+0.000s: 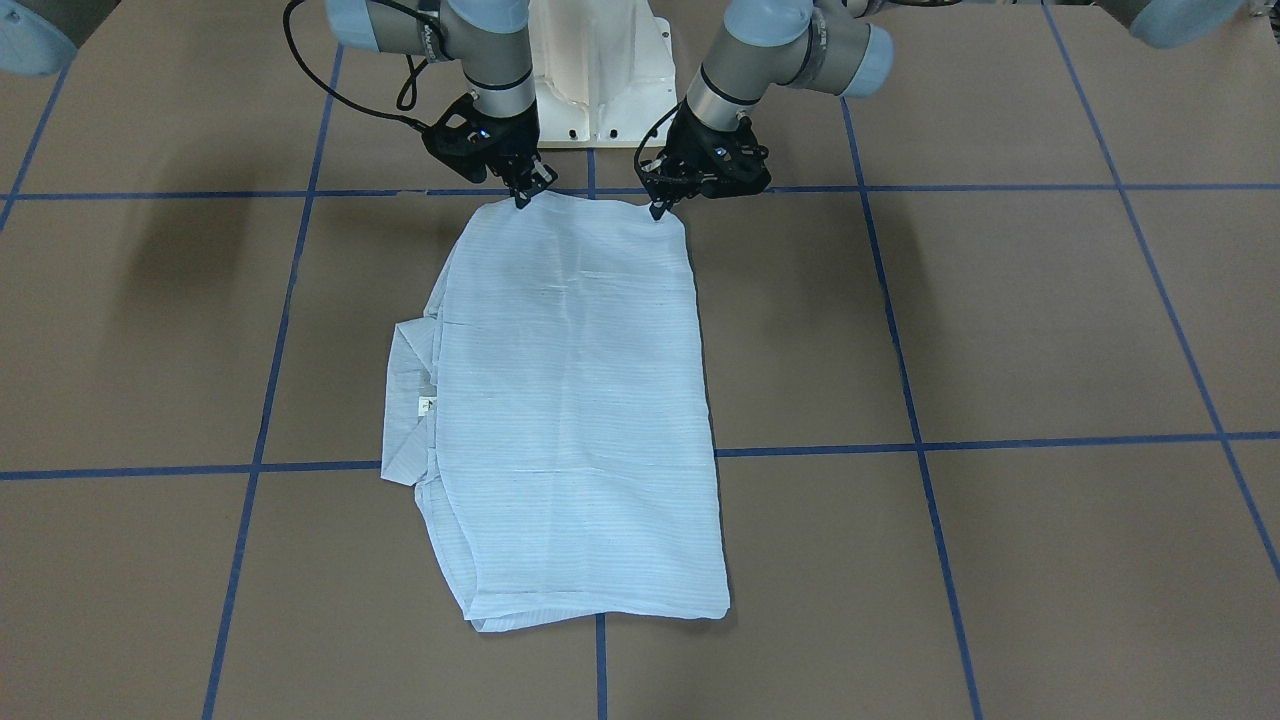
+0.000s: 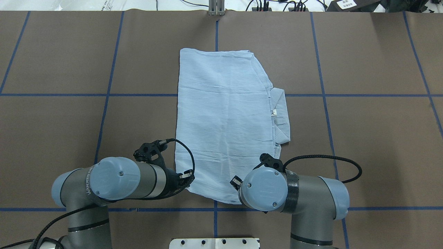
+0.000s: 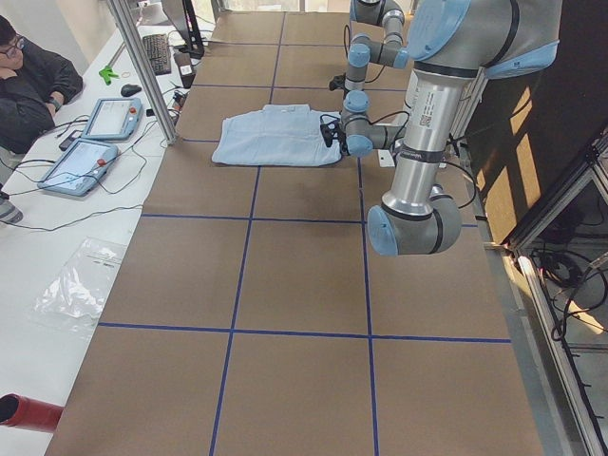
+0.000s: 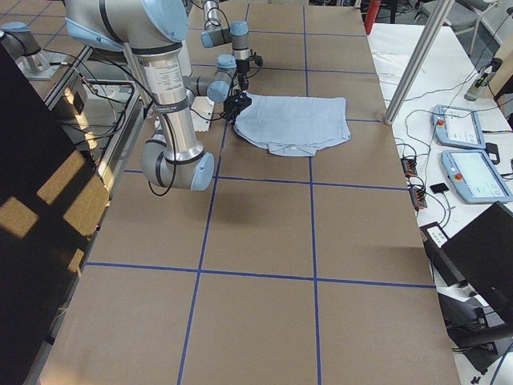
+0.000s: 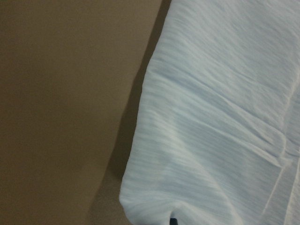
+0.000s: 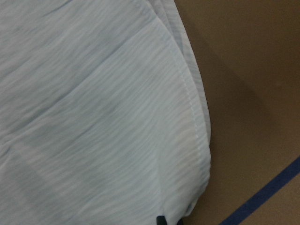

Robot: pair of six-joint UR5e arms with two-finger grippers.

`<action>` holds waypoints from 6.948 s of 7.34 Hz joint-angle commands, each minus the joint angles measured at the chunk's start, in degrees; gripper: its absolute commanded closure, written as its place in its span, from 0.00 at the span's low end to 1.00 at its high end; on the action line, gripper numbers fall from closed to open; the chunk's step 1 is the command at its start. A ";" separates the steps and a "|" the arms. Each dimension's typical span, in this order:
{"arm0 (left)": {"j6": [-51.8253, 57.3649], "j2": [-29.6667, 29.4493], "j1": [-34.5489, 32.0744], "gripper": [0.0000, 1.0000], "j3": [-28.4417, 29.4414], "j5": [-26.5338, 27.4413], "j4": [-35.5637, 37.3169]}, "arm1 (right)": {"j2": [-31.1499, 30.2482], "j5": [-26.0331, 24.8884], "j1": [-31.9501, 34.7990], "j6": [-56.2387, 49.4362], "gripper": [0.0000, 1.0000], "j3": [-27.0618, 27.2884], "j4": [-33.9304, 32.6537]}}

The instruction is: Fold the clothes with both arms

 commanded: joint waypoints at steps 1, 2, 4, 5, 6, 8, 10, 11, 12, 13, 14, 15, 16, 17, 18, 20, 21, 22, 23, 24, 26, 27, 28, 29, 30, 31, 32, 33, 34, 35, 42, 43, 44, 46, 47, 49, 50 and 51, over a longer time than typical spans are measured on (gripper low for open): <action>-0.09 0.67 0.35 1.00 -3.88 -0.06 1.20 | -1.48 0.44 0.20 -0.65 1.00 3.38 0.00; -0.09 0.59 0.87 1.00 -5.81 -0.06 4.26 | -2.27 0.53 -0.33 -0.92 1.00 5.75 0.00; -0.09 0.59 3.94 1.00 -10.29 0.02 9.09 | -2.72 0.88 -1.64 -3.01 1.00 8.31 0.00; -0.09 0.59 5.35 1.00 -12.75 0.02 12.17 | -2.72 2.62 -2.43 -3.55 1.00 10.24 -3.05; -0.09 0.50 6.75 1.00 -16.08 0.02 17.68 | -2.28 4.29 -2.79 -3.99 1.00 13.57 -7.43; -0.17 0.32 8.78 1.00 -25.12 -0.15 28.24 | -2.54 5.79 -2.88 -4.00 1.00 19.02 -9.48; -0.96 0.06 10.54 1.00 -29.81 -0.59 32.05 | -2.37 9.82 -1.49 -4.00 1.00 24.04 -11.78; -1.05 0.06 10.72 1.00 -31.39 -2.33 32.15 | -2.19 12.28 -0.26 -4.00 1.00 25.63 -11.78; -1.49 -0.12 10.64 1.00 -33.24 -3.04 32.93 | -2.02 13.78 1.15 -4.00 1.00 26.69 -11.78; -1.58 -0.29 10.37 1.00 -33.08 -3.05 33.03 | -1.58 13.89 1.86 -4.34 1.00 26.35 -11.61; -0.97 -0.47 8.72 1.00 -32.56 -2.96 32.85 | -0.62 13.71 3.52 -8.00 1.00 25.47 -11.69; -0.27 -0.47 4.87 1.00 -32.12 -3.14 32.76 | -0.17 13.80 6.67 -10.56 1.00 23.90 -11.61; 3.39 -0.47 1.09 1.00 -31.16 -3.31 32.59 | 1.14 13.80 10.09 -14.15 1.00 21.97 -11.52; 5.78 -0.64 -2.16 1.00 -28.45 -3.40 32.24 | 3.85 12.93 11.69 -17.67 1.00 17.51 -11.43; 7.28 -0.82 -5.59 1.00 -25.03 -3.66 31.37 | 6.83 12.92 14.23 -20.06 1.00 12.42 -11.34; 8.88 -0.91 -11.57 1.00 -18.00 -7.00 24.37 | 10.62 12.83 18.11 -26.47 1.00 6.60 -10.56; 10.36 -0.91 -13.43 1.00 -15.09 -7.09 21.63 | 11.60 12.83 19.78 -27.19 1.00 2.05 -6.29; 11.85 -1.08 -15.27 1.00 -12.63 -7.09 19.34 | 12.74 12.83 20.75 -27.29 1.00 -3.31 -1.46; 13.00 -2.39 -17.47 1.00 -8.77 -8.83 17.23 | 14.67 12.83 21.55 -28.16 1.00 -8.32 1.29; 14.92 -3.62 -19.14 1.00 -5.43 -9.81 15.38 | 17.56 12.83 22.08 -29.38 1.00 -13.42 2.27; 14.94 -6.34 -20.73 1.00 5.53 -9.91 5.84 | 18.81 12.92 23.22 -29.74 1.00 -17.41 3.16; 15.03 -6.70 -21.87 1.00 8.99 -9.91 2.30 | 18.99 12.92 23.48 -30.36 1.00 -19.86 4.20; 15.99 -6.71 -23.19 1.00 11.72 -9.91 0.44 | 20.82 12.92 23.84 -30.19 1.00 -25.63 8.91; 17.30 -6.71 -23.81 1.00 12.79 -9.91 -0.36 | 23.45 12.92 24.01 -30.19 1.00 -32.39 12.96; 17.32 -6.71 -23.82 1.00 12.80 -9.91 -0.37 | 24.69 12.92 24.01 -30.10 1.00 -35.15 14.57; 17.32 -6.80 -23.82 1.00 12.80 -9.91 -0.55 | 24.70 12.92 24.01 -30.19 1.00 -35.18 14.59; 17.06 -7.23 -23.73 1.00 12.89 -9.91 -0.55 | 24.70 13.01 24.28 -29.93 1.00 -35.18 14.93; 16.97 -7.24 -23.73 0.63 12.89 -9.91 -0.55 | 24.70 13.01 24.37 -30.18 0.68 -35.18 14.94; 16.88 -7.24 -23.82 0.08 12.89 -9.91 -0.37 | 24.79 13.01 24.71 -29.93 0.01 -35.18 15.02; 16.88 -7.06 -24.08 0.00 12.45 -10.43 0.32 | 25.05 14.57 26.54 -30.18 0.00 -35.18 15.03; 35.80 3.91 -37.40 0.00 2.88 -17.19 5.50 | 14.03 19.78 38.30 -65.29 0.00 -20.12 1.71; 44.30 6.10 -41.96 0.00 2.96 -19.90 5.52 | 10.33 21.86 43.56 -74.91 0.00 -18.50 -0.16; 54.48 9.08 -47.58 0.00 3.57 -21.58 5.60 | 6.11 26.50 49.53 -85.80 0.00 -18.48 -0.09; 75.21 12.35 -58.65 0.00 4.18 -25.27 10.57 | -2.15 31.35 59.21 -106.29 0.00 -18.48 -0.27; 85.42 12.89 -63.32 0.00 4.45 -25.37 15.14 | -6.54 33.81 63.43 -114.74 0.00 -18.48 -0.27; 102.32 17.09 -71.94 0.00 6.80 -25.81 17.29 | -13.76 35.50 69.69 -126.81 0.00 -18.83 -0.53; 105.53 17.54 -74.59 0.00 9.52 -28.77 17.29 | -16.23 35.51 72.33 -131.30 0.00 -18.31 -0.88; 104.86 18.85 -74.79 0.00 12.16 -30.54 17.21 | -18.78 35.86 74.53 -132.83 0.00 -18.48 -1.06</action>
